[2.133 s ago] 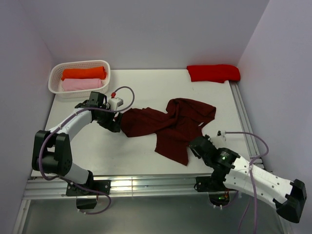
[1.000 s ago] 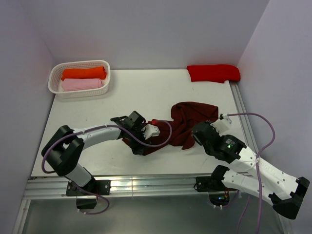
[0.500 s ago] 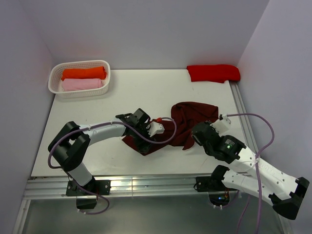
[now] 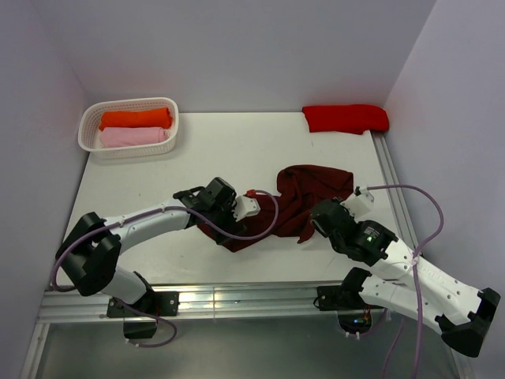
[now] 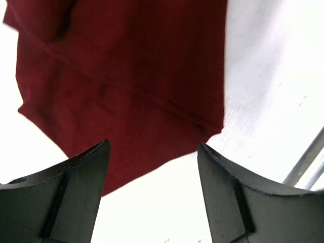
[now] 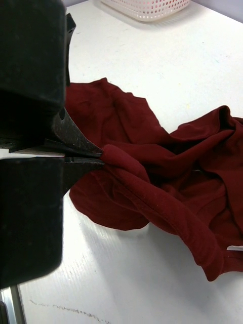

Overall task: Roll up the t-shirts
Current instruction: Flatten the tshirt

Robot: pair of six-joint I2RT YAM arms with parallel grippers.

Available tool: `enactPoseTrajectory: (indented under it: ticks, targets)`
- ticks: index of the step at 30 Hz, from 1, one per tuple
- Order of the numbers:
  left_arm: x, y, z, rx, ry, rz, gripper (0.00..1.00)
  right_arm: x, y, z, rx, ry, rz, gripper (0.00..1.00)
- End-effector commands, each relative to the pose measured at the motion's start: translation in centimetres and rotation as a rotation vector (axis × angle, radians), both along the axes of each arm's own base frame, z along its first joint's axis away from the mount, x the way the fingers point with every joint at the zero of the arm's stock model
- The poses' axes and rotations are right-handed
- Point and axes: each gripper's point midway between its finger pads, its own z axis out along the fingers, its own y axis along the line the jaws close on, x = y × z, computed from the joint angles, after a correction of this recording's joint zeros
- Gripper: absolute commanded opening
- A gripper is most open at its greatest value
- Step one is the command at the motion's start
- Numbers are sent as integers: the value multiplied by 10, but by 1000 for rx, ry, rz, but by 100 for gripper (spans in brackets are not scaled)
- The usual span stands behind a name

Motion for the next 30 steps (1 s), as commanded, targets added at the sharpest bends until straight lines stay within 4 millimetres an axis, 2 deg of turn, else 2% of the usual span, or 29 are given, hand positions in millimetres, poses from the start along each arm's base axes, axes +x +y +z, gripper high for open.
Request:
enactPoseTrajectory:
  ticks: [1, 6, 9, 10, 12, 13, 14, 16, 19, 24, 28, 30]
  targets:
    - [-3, -18, 15, -64, 23, -39, 75, 8, -2, 9, 3, -37, -22, 0]
    - [7, -36, 8, -64, 74, -11, 73, 7, -1, 8, 1, -31, -18, 0]
    - [31, -44, 12, -66, 6, 55, 73, 6, -2, 9, 5, -36, -20, 0]
    - [45, -49, 21, -76, -45, 81, 73, 6, -3, 9, 5, -36, -21, 0]
    - [58, -53, 20, -68, -73, 113, 73, 6, -3, 8, 5, -34, -20, 0]
    - [72, -56, 28, -68, -121, 142, 73, 5, -3, 8, 7, -33, -20, 0]
    - [77, -58, 22, -53, -122, 152, 73, 5, -3, 8, 7, -34, -19, 0]
    - [87, -64, 25, -51, -143, 155, 72, 5, -2, 8, 6, -31, -15, 0]
    - [94, -67, 23, -37, -163, 142, 73, 5, -1, 7, 7, -30, -11, 0]
    - [92, -69, 12, -1, -135, 86, 74, 6, -1, 8, 0, -31, -9, 0]
    - [101, -72, 13, 5, -166, 84, 74, 7, -1, 9, -8, -33, -8, 0]
    - [104, -73, 7, 18, -158, 73, 74, 8, 0, 10, -12, -31, -7, 0]
